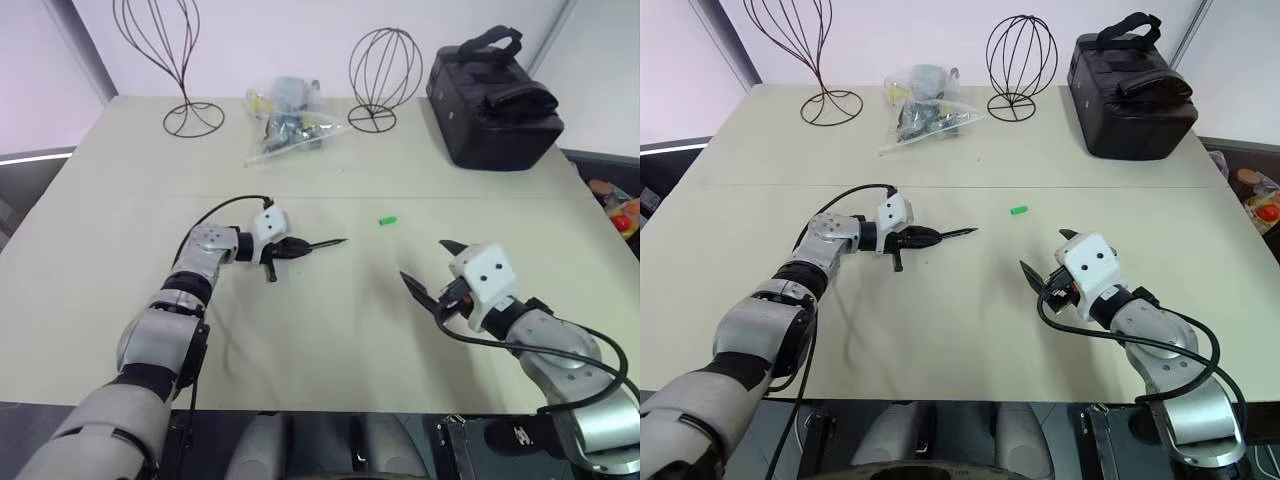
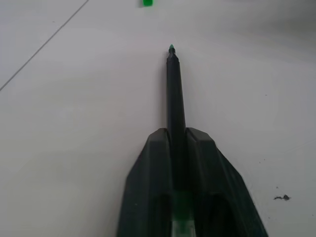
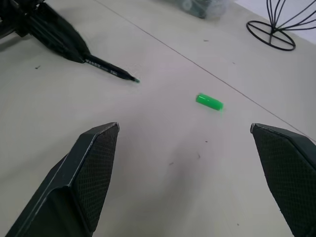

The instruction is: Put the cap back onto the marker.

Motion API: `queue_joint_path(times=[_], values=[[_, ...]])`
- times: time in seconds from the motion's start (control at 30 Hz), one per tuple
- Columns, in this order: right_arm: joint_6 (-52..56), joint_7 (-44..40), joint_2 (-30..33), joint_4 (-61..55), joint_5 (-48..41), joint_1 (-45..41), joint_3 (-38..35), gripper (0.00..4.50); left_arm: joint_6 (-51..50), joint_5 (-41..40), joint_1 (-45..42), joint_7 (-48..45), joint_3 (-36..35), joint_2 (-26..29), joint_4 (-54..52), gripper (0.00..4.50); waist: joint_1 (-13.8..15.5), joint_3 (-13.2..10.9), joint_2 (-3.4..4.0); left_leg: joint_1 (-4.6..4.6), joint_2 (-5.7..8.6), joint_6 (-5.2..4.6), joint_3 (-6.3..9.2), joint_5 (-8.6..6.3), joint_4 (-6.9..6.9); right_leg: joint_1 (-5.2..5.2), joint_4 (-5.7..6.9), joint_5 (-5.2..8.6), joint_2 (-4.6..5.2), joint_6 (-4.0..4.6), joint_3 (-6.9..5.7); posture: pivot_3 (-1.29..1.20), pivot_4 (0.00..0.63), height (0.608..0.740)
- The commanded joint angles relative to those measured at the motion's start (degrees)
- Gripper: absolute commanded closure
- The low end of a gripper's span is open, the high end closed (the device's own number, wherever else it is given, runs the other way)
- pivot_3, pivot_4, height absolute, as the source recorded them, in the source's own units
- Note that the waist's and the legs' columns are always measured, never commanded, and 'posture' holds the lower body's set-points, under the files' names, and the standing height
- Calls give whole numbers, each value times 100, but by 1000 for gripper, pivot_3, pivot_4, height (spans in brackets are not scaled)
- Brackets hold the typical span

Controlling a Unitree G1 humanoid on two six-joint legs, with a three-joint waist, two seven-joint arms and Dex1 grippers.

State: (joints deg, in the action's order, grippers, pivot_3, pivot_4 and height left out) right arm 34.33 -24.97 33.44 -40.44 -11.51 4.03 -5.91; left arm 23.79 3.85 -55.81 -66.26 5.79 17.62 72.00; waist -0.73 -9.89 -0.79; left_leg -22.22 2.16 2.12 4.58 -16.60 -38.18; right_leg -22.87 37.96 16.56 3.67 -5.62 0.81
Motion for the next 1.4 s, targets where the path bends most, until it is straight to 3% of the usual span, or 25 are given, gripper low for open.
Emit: queue_joint_path(times=[0.03, 0.43, 0.67, 1.07, 1.4], values=[[-31, 31, 15, -277, -4, -11, -154, 123, -80, 45, 114, -56, -7, -3, 15, 4449, 0, 0, 0, 0, 0, 0, 0, 0, 0, 0, 0, 0, 0, 0, 0, 0, 150, 740], [-124, -47, 119, -205, 59, -27, -177, 123, 574, 71, 159, -106, 34, 3, -117, 4449, 3, 0, 0, 0, 0, 0, 0, 0, 0, 0, 0, 0, 1, 0, 1, 0, 150, 740], [-646, -627, 516, 617, -89, -451, -299, 123, 1089, -169, 226, 176, -232, 27, -353, 4449, -4, 0, -1, 0, 0, 0, -3, 0, -1, -1, 1, 0, 2, 0, 2, 0, 150, 740], [-2324, -2535, 714, 4643, 67, -2776, 449, 123, 1037, -665, 1245, 748, -511, 211, -2159, 4449, -20, 0, 1, 1, -6, 2, -11, 2, 0, -12, 7, -1, 0, 1, 13, 0, 150, 740], [-3581, -3320, 382, 7411, 585, -4278, 1057, 123, 440, -802, 2140, 1192, -574, 591, -3614, 4449, -23, 1, 4, -6, -12, 7, -17, 5, -1, -24, 12, -1, 5, 1, 22, 0, 150, 740]])
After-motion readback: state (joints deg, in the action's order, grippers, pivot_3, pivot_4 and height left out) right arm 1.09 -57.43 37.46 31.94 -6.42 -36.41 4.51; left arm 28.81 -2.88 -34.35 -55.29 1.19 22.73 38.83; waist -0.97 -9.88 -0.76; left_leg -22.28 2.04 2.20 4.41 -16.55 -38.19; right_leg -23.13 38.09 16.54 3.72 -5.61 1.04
